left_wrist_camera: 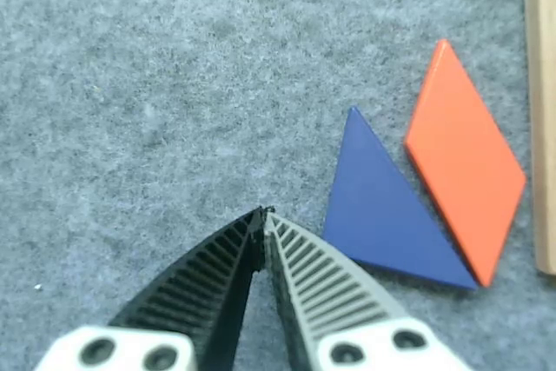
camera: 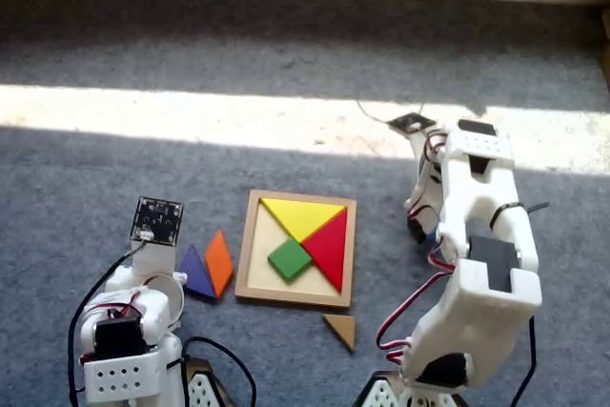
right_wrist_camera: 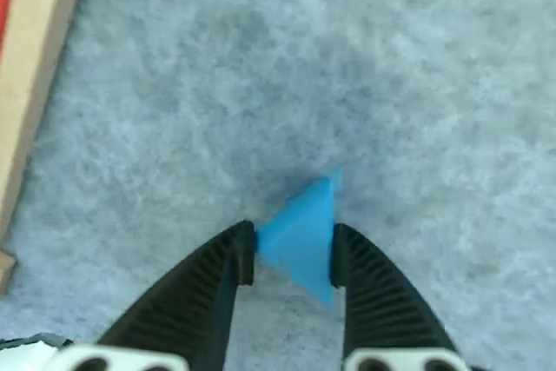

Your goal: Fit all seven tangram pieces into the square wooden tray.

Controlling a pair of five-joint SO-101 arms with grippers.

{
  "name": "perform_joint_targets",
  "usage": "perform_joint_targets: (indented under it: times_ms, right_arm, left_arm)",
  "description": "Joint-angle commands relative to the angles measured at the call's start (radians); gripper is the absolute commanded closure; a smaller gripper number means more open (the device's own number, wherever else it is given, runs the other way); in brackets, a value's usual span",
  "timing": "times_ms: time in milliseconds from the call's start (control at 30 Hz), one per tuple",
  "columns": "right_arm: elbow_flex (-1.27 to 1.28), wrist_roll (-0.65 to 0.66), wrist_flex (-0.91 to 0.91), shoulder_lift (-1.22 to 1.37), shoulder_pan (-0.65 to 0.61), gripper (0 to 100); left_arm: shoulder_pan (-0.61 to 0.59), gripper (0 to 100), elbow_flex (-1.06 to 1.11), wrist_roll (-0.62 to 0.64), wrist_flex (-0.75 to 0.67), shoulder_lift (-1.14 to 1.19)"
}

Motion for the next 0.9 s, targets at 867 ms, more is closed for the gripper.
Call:
perform_joint_targets:
  times_ms: [867]
  right_arm:
    - [-0.007, -0.936, 0.378, -0.464, -0.572, 90.3]
  left_arm:
    - [-0.012, 97, 0.019, 0.006, 0.008, -0.028]
